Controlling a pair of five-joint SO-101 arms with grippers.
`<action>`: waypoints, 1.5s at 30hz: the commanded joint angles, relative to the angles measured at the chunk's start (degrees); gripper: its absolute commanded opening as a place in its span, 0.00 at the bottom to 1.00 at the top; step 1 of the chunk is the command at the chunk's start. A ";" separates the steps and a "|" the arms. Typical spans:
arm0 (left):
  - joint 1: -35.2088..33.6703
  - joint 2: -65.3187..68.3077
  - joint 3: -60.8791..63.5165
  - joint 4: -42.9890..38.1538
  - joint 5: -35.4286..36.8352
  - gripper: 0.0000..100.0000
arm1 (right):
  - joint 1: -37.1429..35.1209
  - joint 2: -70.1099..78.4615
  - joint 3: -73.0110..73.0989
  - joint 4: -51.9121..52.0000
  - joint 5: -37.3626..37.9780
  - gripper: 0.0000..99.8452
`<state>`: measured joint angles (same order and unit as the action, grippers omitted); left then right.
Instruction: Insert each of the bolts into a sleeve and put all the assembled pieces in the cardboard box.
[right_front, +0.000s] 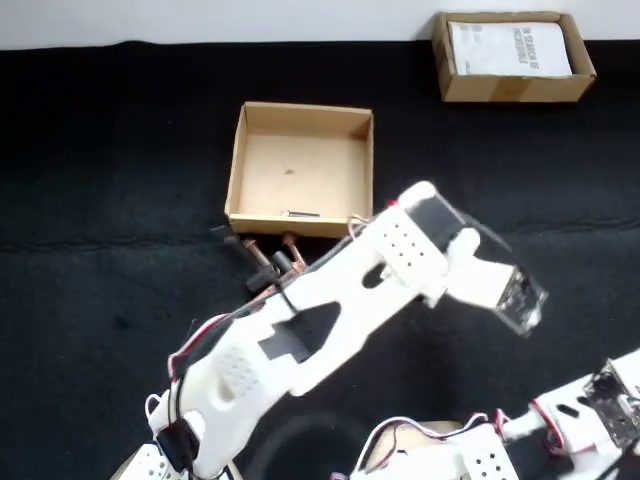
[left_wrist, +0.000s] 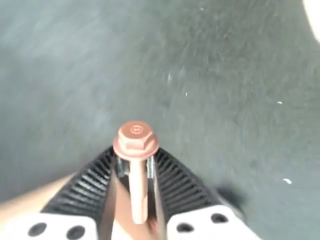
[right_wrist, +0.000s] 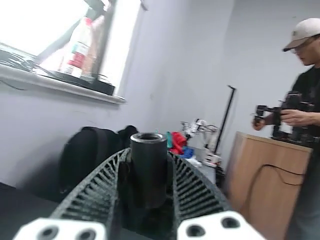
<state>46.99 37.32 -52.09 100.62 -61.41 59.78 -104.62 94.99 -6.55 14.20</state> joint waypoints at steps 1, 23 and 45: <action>-2.51 -11.12 -2.42 0.26 14.24 0.01 | -10.68 -0.40 6.64 -0.75 -2.64 0.01; -24.48 -69.67 19.30 0.35 56.00 0.01 | -75.30 -0.22 -8.13 47.16 -14.59 0.01; -16.66 -102.20 112.57 -78.68 56.18 0.01 | -92.00 0.04 -23.60 67.56 -14.86 0.01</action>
<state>27.30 -63.60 56.04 36.09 -5.58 -31.74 -104.62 74.15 60.97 -0.04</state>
